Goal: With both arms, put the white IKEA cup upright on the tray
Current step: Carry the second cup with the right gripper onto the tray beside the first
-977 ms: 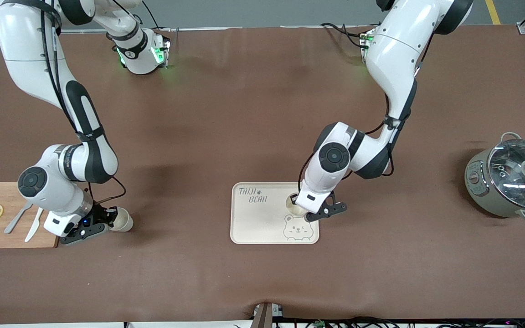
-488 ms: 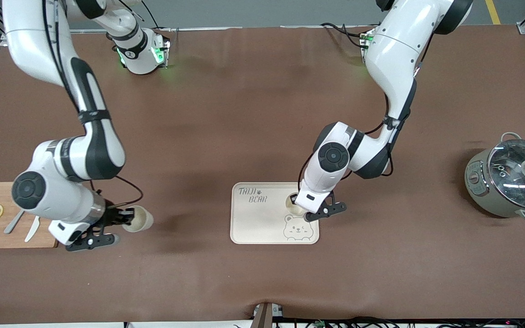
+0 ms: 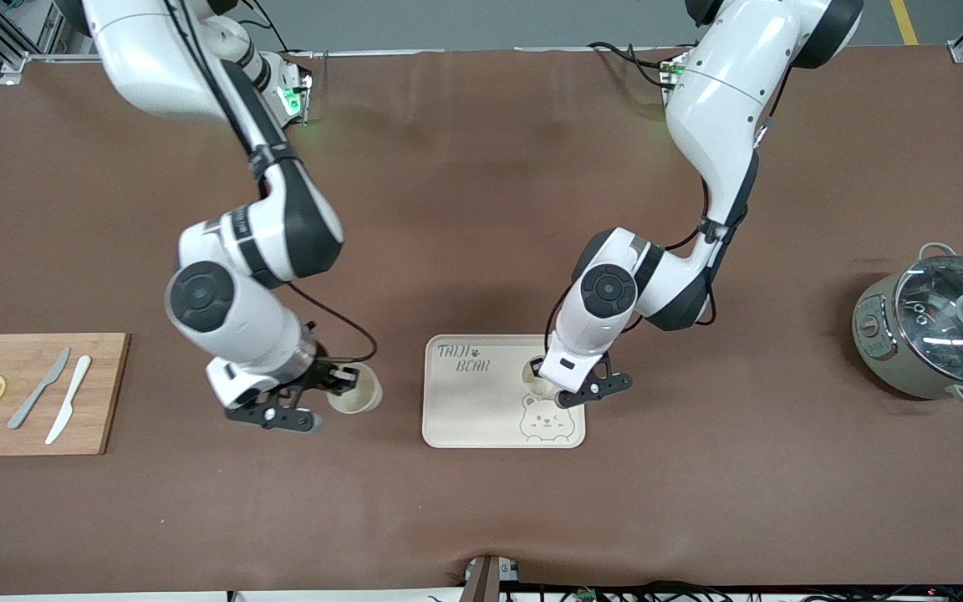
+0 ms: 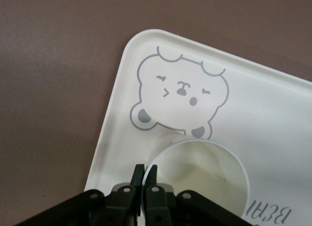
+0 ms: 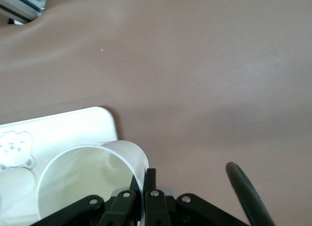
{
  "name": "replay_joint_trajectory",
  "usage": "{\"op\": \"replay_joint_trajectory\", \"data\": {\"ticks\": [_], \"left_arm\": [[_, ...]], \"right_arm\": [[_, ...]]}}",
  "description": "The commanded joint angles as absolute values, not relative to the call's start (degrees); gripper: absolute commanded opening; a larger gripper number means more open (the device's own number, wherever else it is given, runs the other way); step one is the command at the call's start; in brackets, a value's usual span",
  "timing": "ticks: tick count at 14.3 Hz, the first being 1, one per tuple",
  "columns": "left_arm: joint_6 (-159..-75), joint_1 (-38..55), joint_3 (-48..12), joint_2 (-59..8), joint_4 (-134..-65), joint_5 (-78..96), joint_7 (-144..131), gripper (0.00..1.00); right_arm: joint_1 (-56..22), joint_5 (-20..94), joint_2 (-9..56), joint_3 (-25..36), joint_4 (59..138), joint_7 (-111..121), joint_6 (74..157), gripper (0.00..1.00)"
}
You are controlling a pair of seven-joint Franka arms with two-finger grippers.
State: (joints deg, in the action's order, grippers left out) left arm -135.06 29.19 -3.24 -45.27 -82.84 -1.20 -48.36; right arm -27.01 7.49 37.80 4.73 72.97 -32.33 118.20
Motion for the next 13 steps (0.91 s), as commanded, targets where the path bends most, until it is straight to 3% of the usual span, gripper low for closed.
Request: {"op": "replay_joint_trajectory", "data": {"ticks": [1,2,3,13], "left_arm": [[-135.4,29.7,-2.5,-46.0,-81.9,-2.8,-48.9,0.42],[-135.4,29.9,-2.5,-46.1,-81.8,-3.5,-49.0,0.83],[-135.4,30.1,-2.5,-46.1,-81.8,-5.2,-49.5,1.00],[-134.7,30.7,-2.5,-45.5,-81.8,-6.2,-52.2,1.00]], "right_arm": [[-29.3,7.8,40.9,5.3,70.9,-38.4,121.4,0.00],[-30.4,7.7,41.7,5.3,70.9,-39.8,122.8,0.00],[-31.3,7.7,42.4,5.3,70.9,-41.3,124.2,0.00],[-35.9,7.2,49.7,5.4,71.5,-47.6,136.0,0.00]]}}
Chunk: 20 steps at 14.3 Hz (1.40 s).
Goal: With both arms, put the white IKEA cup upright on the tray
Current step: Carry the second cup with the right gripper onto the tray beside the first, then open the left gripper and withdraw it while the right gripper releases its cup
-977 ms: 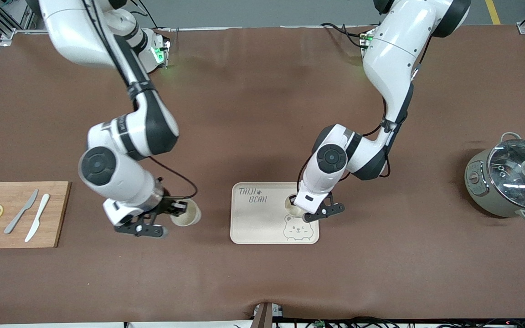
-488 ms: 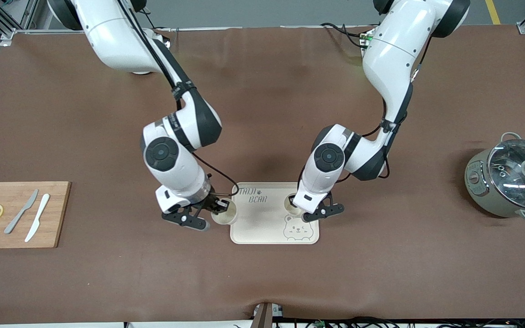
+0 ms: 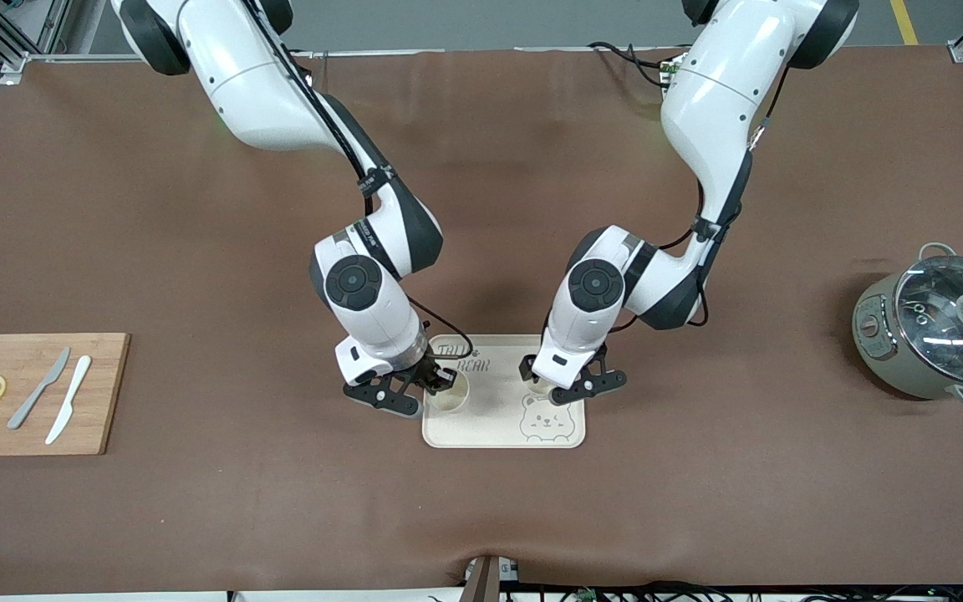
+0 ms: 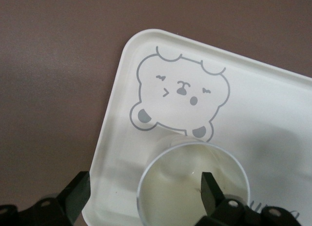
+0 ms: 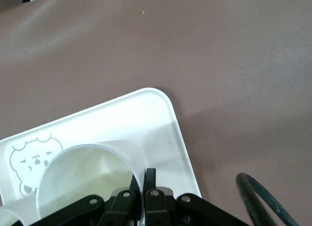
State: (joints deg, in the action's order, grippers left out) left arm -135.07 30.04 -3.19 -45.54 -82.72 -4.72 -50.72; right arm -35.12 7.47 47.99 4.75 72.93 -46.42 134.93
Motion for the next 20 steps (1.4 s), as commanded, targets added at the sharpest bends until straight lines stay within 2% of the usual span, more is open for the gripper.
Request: {"op": "replay_joint_trajectory", "data": {"ticks": [1,6,10,14,15,16,17,18,20], "left_arm": [[-134.6,30.6,-2.5,-45.1,-81.8,-6.2,-52.2,1.00],[-128.8,28.3,-2.6,-40.4,-81.7,-6.1,-51.4,1.00],[-121.7,22.6,-3.3,-34.9,-81.7,-5.2,-43.4,1.00],[-120.8,16.1,-3.1,-34.2,-81.8,-1.0,-30.6,1.00],[-120.8,15.0,-2.8,-34.2,-81.8,-1.1,-30.2,1.00],[-120.8,13.4,-2.8,-34.1,-81.7,-1.7,-30.0,1.00],[-120.8,11.4,-3.0,-34.1,-81.6,-1.7,-28.8,1.00],[-120.8,10.3,-3.1,-34.0,-81.5,-1.1,-27.0,1.00],[-120.8,7.6,-3.1,-33.6,-81.4,-1.1,-24.9,1.00]], "right_arm": [[-36.0,7.2,50.3,5.4,71.5,-47.6,136.5,0.00],[-36.5,7.0,51.9,5.4,71.5,-47.6,138.1,0.00],[-37.0,6.9,52.6,5.4,71.5,-47.7,139.0,0.00],[-37.1,6.9,52.8,5.4,72.1,-47.7,140.1,0.00],[-37.0,6.9,52.7,5.4,72.1,-47.6,140.1,0.05],[-37.0,6.9,52.8,5.4,72.1,-47.5,140.1,0.40],[-37.0,6.9,52.7,5.4,72.1,-47.5,140.1,0.91],[-37.0,6.9,52.6,5.4,72.1,-47.5,140.1,1.00],[-36.7,6.9,52.1,5.4,72.1,-46.8,139.8,1.00]]}}
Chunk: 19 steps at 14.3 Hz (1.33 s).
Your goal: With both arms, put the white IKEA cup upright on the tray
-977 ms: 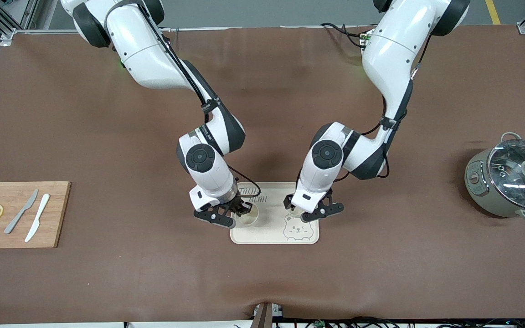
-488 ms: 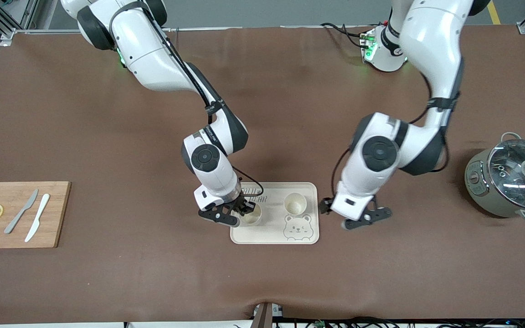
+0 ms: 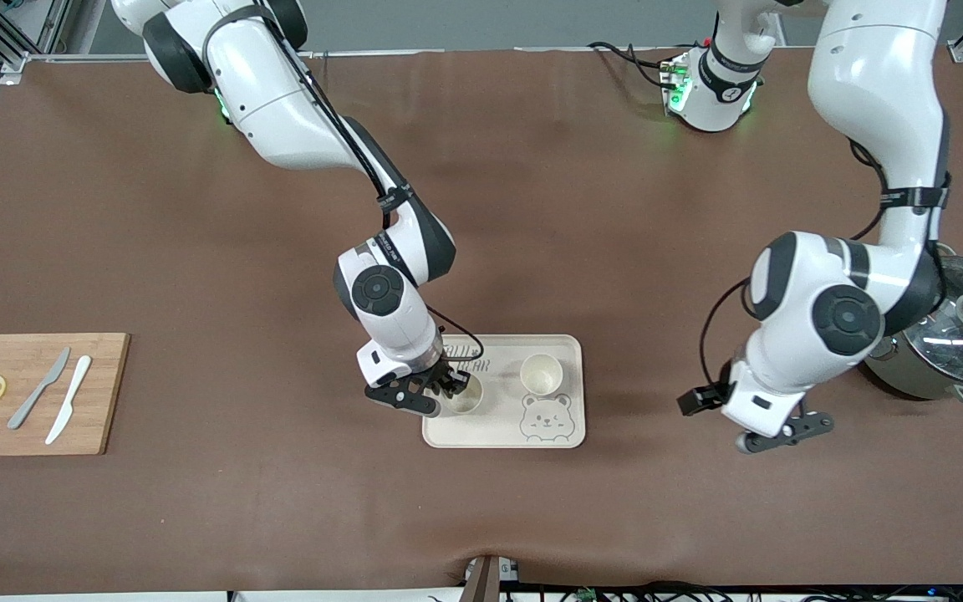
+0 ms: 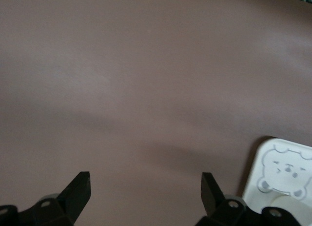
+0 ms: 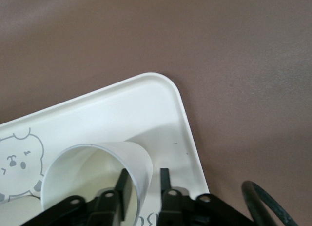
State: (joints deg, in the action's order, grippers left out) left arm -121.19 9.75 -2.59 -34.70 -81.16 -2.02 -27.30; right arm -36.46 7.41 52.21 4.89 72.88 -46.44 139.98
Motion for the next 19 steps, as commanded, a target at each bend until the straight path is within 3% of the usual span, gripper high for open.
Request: {"op": "replay_joint_trajectory", "data": {"ticks": [1,3,5,9,12,16,19], "left_arm": [[-120.8,6.4,-3.0,-32.5,-81.5,-1.2,-23.0,1.00],[-117.0,5.5,-2.7,-30.1,-81.6,-1.2,-20.5,1.00],[-115.9,3.8,-2.9,-26.6,-81.6,-1.1,-20.3,1.00],[-111.4,3.1,-3.3,-21.9,-81.7,-0.9,-16.5,1.00],[-102.9,2.6,-4.7,-16.7,-81.5,-0.2,-13.3,1.00],[-94.9,3.8,-4.7,-9.8,-81.3,1.7,-12.1,1.00],[-91.6,4.1,-4.9,-8.2,-80.8,2.6,-9.1,1.00]], "right_arm": [[-36.6,6.9,51.4,5.5,72.0,-46.8,139.3,1.00],[-36.3,6.7,50.3,5.5,72.2,-46.2,137.9,1.00],[-36.2,6.6,46.0,5.7,72.1,-44.9,130.7,1.00],[-34.5,6.7,31.4,5.6,72.9,-42.0,108.8,1.00],[-30.6,6.9,16.1,5.6,80.6,-36.4,97.8,1.00],[-21.3,5.9,-2.1,5.8,95.9,-22.2,94.5,1.00],[-13.7,1.7,-5.3,5.8,98.7,-14.9,94.0,1.00]]}}
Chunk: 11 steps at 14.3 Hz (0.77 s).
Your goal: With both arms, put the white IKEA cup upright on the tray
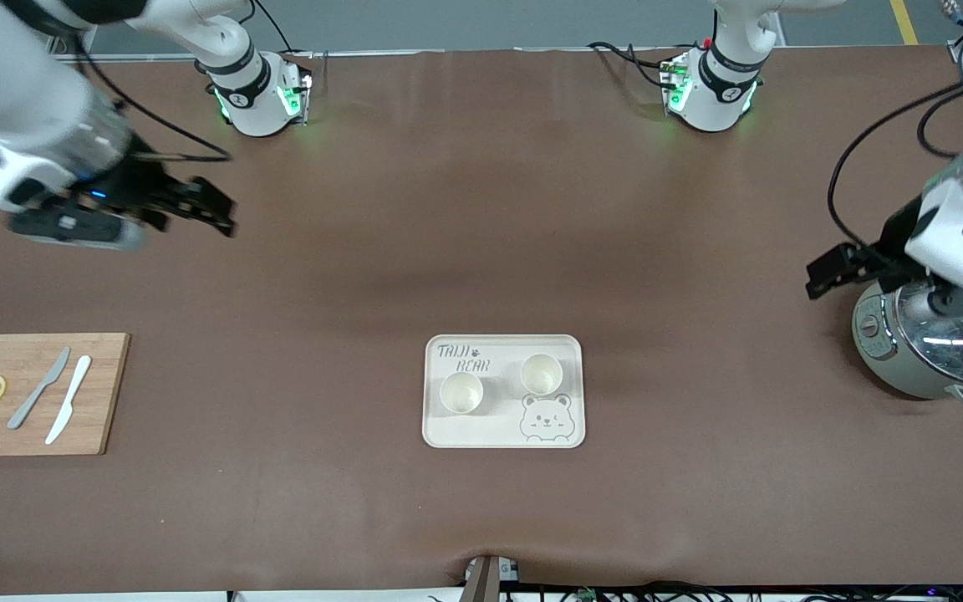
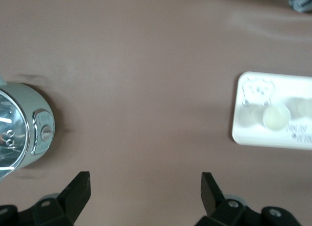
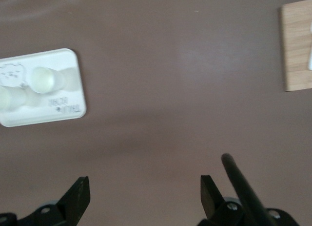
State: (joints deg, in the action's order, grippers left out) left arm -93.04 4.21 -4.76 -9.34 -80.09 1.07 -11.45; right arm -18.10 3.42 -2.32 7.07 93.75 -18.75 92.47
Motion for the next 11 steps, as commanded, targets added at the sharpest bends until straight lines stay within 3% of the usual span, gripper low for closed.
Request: {"op": "replay_joint_trajectory", "data": {"ticks": [1,5,11], "left_arm": [[-90.5,4.0,-4.6,-7.4,-80.5,2.6,-7.4,1.00],[-87.8,4.0,-3.9,-5.6,-81.0,2.0,-2.3,1.00],[-87.5,3.9,-3.5,-6.5,-81.0,1.8,-2.9,1.00]], "right_arm": [[-10.5,1.7,-5.2,5.8,98.7,-10.2,94.0,1.00],[-0.8,1.8,-4.7,5.8,98.6,0.4,95.2,1.00],[1.1,1.8,-3.8,5.8,98.4,0.4,95.2,1.00]]}}
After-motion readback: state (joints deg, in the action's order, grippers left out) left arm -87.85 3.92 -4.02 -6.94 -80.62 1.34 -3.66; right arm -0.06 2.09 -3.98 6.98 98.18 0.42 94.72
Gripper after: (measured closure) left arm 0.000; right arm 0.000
